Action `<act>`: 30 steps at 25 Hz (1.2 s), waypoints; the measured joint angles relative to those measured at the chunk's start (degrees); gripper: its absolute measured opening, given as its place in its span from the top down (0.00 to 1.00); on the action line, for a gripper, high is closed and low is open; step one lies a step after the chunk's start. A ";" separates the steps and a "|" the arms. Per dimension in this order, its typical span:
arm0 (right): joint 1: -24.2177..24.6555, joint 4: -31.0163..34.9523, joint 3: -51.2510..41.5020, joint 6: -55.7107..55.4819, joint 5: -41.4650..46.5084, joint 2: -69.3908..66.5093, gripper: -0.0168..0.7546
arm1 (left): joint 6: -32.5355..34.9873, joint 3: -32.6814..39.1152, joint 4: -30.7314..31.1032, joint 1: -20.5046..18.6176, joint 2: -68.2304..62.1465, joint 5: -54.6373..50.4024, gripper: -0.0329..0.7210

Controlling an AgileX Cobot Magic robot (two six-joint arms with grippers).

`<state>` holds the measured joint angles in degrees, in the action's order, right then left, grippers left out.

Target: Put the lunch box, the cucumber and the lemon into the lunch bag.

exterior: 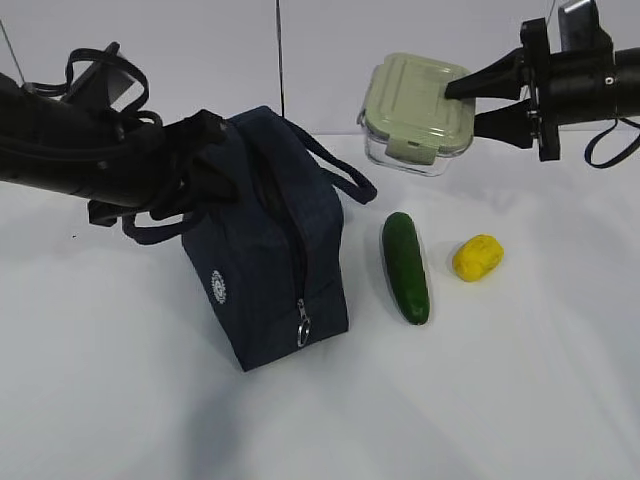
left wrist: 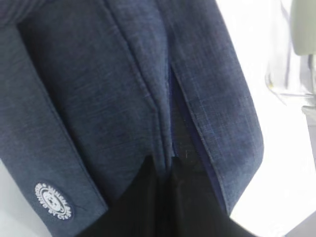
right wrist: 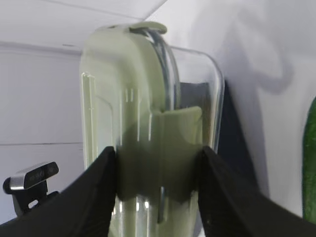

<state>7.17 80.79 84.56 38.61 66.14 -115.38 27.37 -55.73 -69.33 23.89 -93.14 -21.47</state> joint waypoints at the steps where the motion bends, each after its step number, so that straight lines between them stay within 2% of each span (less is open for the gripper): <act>1: -0.58 0.00 0.00 0.00 0.00 0.00 0.51 | 0.00 0.00 0.00 0.00 0.00 -0.36 0.95; 12: -3.95 1.74 0.55 0.00 0.00 2.07 0.51 | 0.04 0.00 1.44 0.00 1.16 -1.40 0.96; 23: -10.41 1.60 4.88 -0.13 0.84 2.07 0.51 | 0.04 -0.16 1.44 0.00 1.14 -2.88 0.96; 30: -12.37 -0.62 4.87 -0.17 0.84 2.07 0.51 | 0.04 -4.88 1.44 0.00 1.14 -5.08 0.96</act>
<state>-5.21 80.17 89.43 38.44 66.98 -113.30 27.41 -60.61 -67.89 23.89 -91.99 -26.55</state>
